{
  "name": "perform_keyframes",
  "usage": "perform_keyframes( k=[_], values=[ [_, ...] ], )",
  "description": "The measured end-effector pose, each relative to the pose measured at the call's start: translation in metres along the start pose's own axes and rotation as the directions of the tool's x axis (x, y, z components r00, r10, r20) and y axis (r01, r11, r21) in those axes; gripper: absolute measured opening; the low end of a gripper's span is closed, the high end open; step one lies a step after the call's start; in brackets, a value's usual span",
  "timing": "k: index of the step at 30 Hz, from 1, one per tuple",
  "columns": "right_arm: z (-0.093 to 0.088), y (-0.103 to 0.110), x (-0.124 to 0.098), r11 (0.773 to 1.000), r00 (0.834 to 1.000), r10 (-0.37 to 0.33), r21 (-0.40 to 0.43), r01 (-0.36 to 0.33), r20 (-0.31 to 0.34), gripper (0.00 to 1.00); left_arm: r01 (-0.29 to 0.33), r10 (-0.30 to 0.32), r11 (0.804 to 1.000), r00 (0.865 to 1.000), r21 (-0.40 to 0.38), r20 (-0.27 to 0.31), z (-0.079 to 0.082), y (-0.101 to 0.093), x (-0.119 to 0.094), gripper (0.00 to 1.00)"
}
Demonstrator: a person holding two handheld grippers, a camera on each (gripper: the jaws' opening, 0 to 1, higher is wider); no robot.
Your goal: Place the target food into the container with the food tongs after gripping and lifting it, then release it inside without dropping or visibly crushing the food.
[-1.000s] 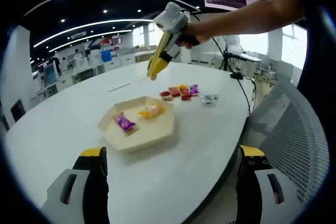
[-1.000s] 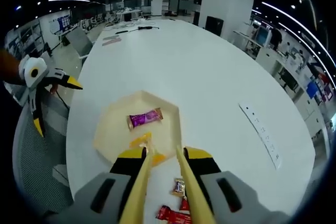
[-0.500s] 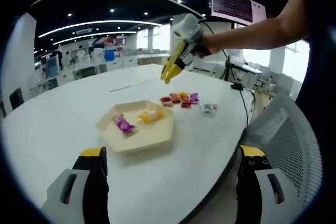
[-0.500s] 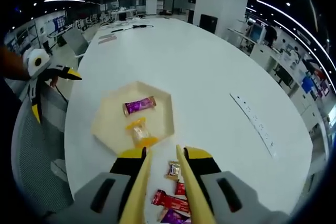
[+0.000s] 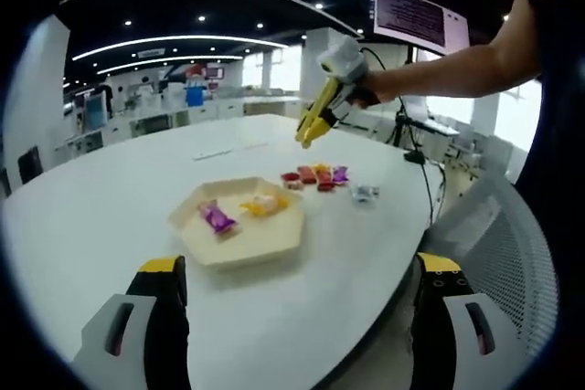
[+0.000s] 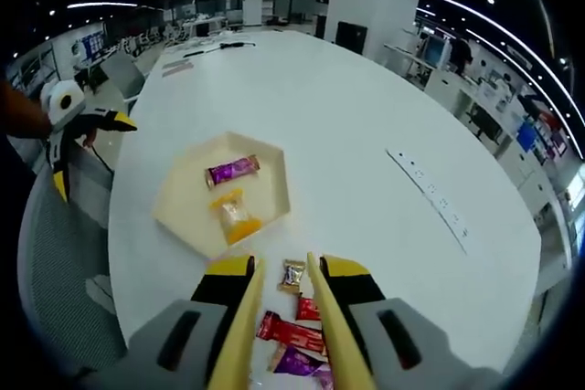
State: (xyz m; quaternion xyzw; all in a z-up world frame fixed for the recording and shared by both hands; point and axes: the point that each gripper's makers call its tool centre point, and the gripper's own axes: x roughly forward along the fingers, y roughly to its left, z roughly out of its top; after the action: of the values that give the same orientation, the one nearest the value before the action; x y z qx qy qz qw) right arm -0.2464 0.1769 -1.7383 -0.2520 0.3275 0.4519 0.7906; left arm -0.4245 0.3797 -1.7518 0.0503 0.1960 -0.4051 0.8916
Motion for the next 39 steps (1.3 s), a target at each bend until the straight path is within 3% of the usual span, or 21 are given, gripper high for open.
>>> perform_keyframes(
  k=[7,9,15,28,34,39],
  values=[
    [-0.002,0.0,0.006,1.0,1.0,-0.006,0.008,0.006,0.009,0.27,0.007,-0.007,1.0,0.999,-0.009,0.031,0.008,-0.002,-0.001,0.99],
    [-0.006,-0.001,0.01,1.0,1.0,-0.006,0.019,0.006,0.01,0.27,0.005,-0.006,0.999,0.999,0.039,0.048,0.013,-0.005,-0.003,0.99],
    [-0.017,-0.002,0.019,0.999,1.0,-0.008,0.032,0.008,-0.002,0.27,0.035,-0.039,0.996,0.998,0.078,0.052,0.014,-0.012,0.0,0.99],
    [-0.031,-0.005,0.037,0.998,1.0,-0.019,0.067,0.02,-0.019,0.27,0.019,-0.017,0.999,0.998,-0.034,0.061,0.021,-0.003,-0.004,0.99],
    [-0.036,-0.007,0.045,0.996,1.0,-0.022,0.083,0.024,-0.022,0.27,-0.013,0.015,0.999,0.998,-0.042,0.057,0.024,0.006,-0.005,0.99],
    [-0.041,-0.009,0.055,0.995,0.999,-0.024,0.097,0.027,-0.03,0.27,-0.021,0.023,0.999,0.999,-0.039,0.046,0.014,0.009,-0.006,0.99]
  ],
)
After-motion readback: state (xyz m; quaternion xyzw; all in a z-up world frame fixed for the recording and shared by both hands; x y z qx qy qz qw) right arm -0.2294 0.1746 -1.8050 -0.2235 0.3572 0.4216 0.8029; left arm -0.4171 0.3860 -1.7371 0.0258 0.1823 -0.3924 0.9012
